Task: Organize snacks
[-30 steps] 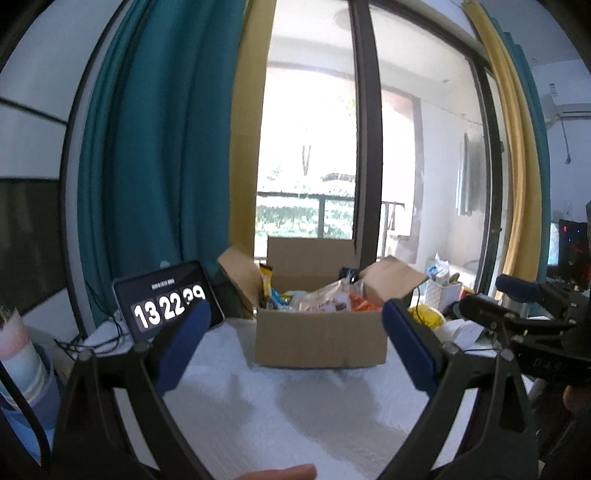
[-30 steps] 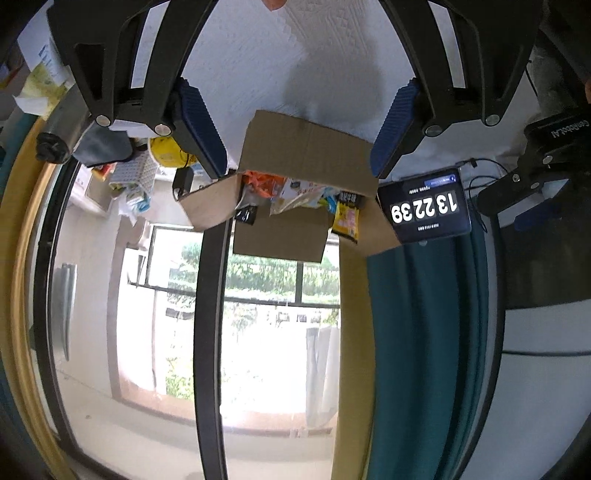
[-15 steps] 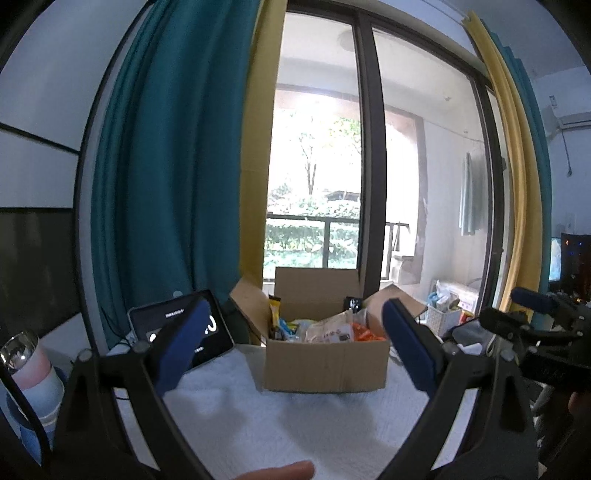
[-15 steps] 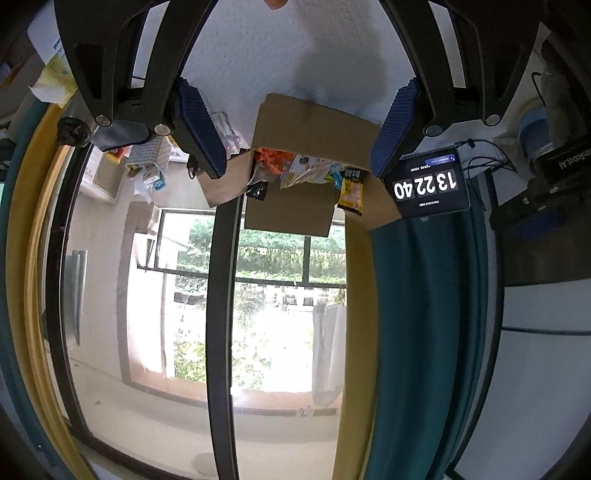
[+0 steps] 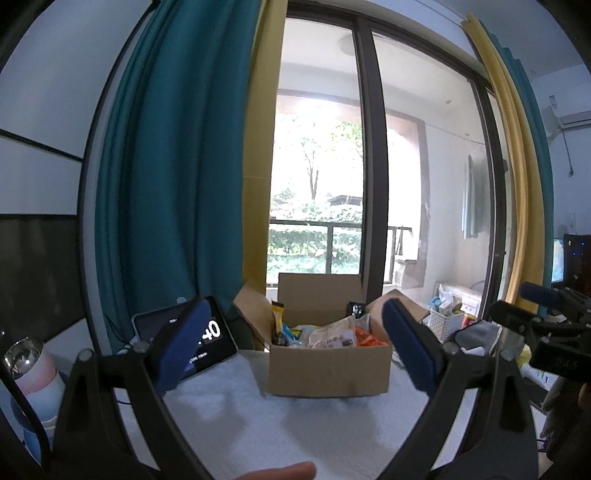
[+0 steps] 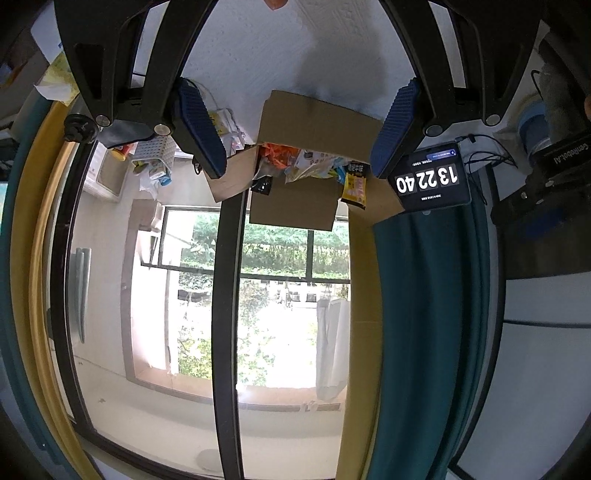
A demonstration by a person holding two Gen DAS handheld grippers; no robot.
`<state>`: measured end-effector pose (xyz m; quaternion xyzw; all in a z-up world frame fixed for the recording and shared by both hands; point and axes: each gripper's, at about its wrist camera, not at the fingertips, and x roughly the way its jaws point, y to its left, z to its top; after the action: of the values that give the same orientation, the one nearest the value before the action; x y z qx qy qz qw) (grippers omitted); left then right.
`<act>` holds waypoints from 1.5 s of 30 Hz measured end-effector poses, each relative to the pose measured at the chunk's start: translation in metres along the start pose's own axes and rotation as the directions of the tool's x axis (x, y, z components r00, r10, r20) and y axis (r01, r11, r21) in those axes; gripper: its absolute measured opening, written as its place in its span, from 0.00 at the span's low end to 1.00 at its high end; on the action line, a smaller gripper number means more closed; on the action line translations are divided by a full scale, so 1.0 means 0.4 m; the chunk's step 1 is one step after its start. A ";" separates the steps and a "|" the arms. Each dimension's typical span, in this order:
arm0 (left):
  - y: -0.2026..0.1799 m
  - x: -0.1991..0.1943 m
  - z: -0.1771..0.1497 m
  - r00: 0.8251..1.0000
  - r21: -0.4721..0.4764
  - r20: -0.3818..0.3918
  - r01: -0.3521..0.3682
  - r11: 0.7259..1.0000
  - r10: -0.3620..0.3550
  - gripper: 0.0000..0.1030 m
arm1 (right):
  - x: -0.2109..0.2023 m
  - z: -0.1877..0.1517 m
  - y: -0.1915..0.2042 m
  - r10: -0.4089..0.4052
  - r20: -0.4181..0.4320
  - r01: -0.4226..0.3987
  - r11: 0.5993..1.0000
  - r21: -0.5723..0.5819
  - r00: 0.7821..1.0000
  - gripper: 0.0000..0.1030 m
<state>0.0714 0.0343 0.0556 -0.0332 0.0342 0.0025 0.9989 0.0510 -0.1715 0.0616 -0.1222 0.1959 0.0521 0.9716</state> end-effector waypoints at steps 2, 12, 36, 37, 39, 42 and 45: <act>0.000 0.000 0.000 1.000 0.004 0.004 -0.005 1.000 0.005 0.93 | -0.002 -0.001 0.002 -0.003 0.003 0.003 1.000 0.000 1.000 0.80; -0.001 -0.001 0.004 1.000 0.000 0.001 -0.004 1.000 0.004 0.93 | -0.001 -0.001 0.005 -0.007 -0.005 0.007 1.000 0.005 1.000 0.81; -0.007 -0.013 0.003 1.000 -0.012 0.005 -0.004 1.000 0.004 0.93 | -0.009 0.005 -0.004 -0.025 -0.001 0.025 1.000 0.013 1.000 0.81; -0.009 -0.013 0.002 1.000 -0.010 0.005 -0.004 1.000 0.005 0.93 | -0.009 0.006 -0.004 -0.026 0.000 0.026 1.000 0.012 1.000 0.81; -0.009 -0.013 -0.001 1.000 -0.007 0.004 -0.007 1.000 0.007 0.93 | -0.009 0.006 -0.003 -0.029 -0.001 0.029 1.000 0.011 1.000 0.81; -0.005 -0.013 0.000 1.000 -0.014 0.004 -0.009 1.000 0.010 0.93 | -0.008 0.006 -0.004 -0.035 -0.005 0.035 0.999 0.009 0.999 0.81; -0.004 -0.014 0.000 1.000 -0.016 0.007 -0.006 1.000 0.007 0.93 | -0.008 0.007 -0.006 -0.038 -0.006 0.038 0.999 0.012 0.999 0.81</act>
<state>0.0658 0.0325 0.0561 -0.0412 0.0310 0.0061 0.9986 0.0492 -0.1731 0.0658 -0.1204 0.1966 0.0321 0.9725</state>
